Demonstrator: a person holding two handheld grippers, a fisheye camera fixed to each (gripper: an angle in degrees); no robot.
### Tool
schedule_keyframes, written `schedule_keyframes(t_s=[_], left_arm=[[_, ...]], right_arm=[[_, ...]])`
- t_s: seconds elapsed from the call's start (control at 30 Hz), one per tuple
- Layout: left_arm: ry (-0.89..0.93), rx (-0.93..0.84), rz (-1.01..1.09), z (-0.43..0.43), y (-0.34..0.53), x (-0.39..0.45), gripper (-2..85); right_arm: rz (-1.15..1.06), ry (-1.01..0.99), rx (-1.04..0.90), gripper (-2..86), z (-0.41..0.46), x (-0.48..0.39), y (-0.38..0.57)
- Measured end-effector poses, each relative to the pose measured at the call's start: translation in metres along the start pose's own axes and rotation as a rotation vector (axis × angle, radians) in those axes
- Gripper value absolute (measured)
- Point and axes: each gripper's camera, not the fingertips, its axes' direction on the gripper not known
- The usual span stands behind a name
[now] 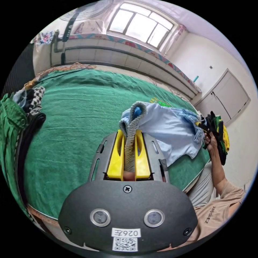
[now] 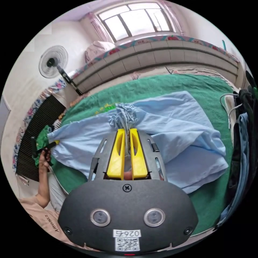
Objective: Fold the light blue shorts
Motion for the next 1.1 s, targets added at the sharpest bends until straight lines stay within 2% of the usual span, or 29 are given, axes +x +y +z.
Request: schedule_keyframes(t_s=[0.07, 0.13, 0.2, 0.27, 0.33, 0.4, 0.43, 0.53, 0.63, 0.73, 0.83, 0.9, 0.97, 1.1], left_arm=[[-0.062, 0.065, -0.062, -0.041, -0.002, -0.024, 6.1], [-0.162, 0.107, -0.117, -0.071, -0.005, -0.044, 6.2], [-0.275, 0.155, -0.17, -0.099, -0.008, -0.061, 6.2], [-0.407, 0.205, -0.225, -0.123, -0.01, -0.082, 6.6], [-0.458, 0.231, -0.28, -0.128, -0.007, -0.1, 7.5], [-0.421, 0.218, -0.343, -0.125, -0.005, -0.119, 9.0], [-0.392, 0.178, -0.372, -0.123, -0.007, -0.129, 10.3], [-0.441, 0.133, -0.447, -0.14, -0.013, -0.136, 12.1], [-0.573, 0.227, -0.428, -0.174, -0.01, -0.108, 9.9], [-0.617, 0.357, -0.314, -0.194, -0.006, -0.068, 3.3], [-0.525, 0.347, -0.135, -0.189, -0.022, -0.036, 2.0], [-0.527, 0.301, -0.067, -0.174, -0.037, -0.022, 6.0], [-0.536, 0.222, -0.024, -0.149, -0.059, -0.013, 17.4], [-0.401, 0.065, -0.035, -0.106, -0.087, -0.02, 17.8]], right_arm=[[-0.017, -0.087, 0.13, -1.0, -0.047, -0.01, 0.01], [-0.038, -0.08, 0.239, -1.0, -0.087, -0.018, 0.02], [-0.046, 0.026, 0.339, -1.0, -0.127, -0.02, 0.03], [-0.015, 0.258, 0.431, -0.8, -0.171, -0.009, 0.044], [0.057, 0.43, 0.45, 0.0, -0.191, 0.011, 0.054], [0.191, 0.547, 0.421, 2.0, -0.203, 0.042, 0.062], [0.326, 0.576, 0.406, 4.0, -0.21, 0.067, 0.07], [0.577, 0.522, 0.447, 6.7, -0.229, 0.109, 0.102], [0.625, 0.412, 0.517, 8.2, -0.244, 0.114, 0.123], [0.606, 0.442, 0.534, 8.6, -0.251, 0.099, 0.124], [0.545, 0.446, 0.563, 8.0, -0.248, 0.075, 0.116], [0.444, 0.419, 0.539, 7.5, -0.235, 0.055, 0.099], [0.295, 0.387, 0.423, 7.6, -0.206, 0.031, 0.066], [0.135, 0.387, 0.25, 9.2, -0.151, 0.002, 0.021]])
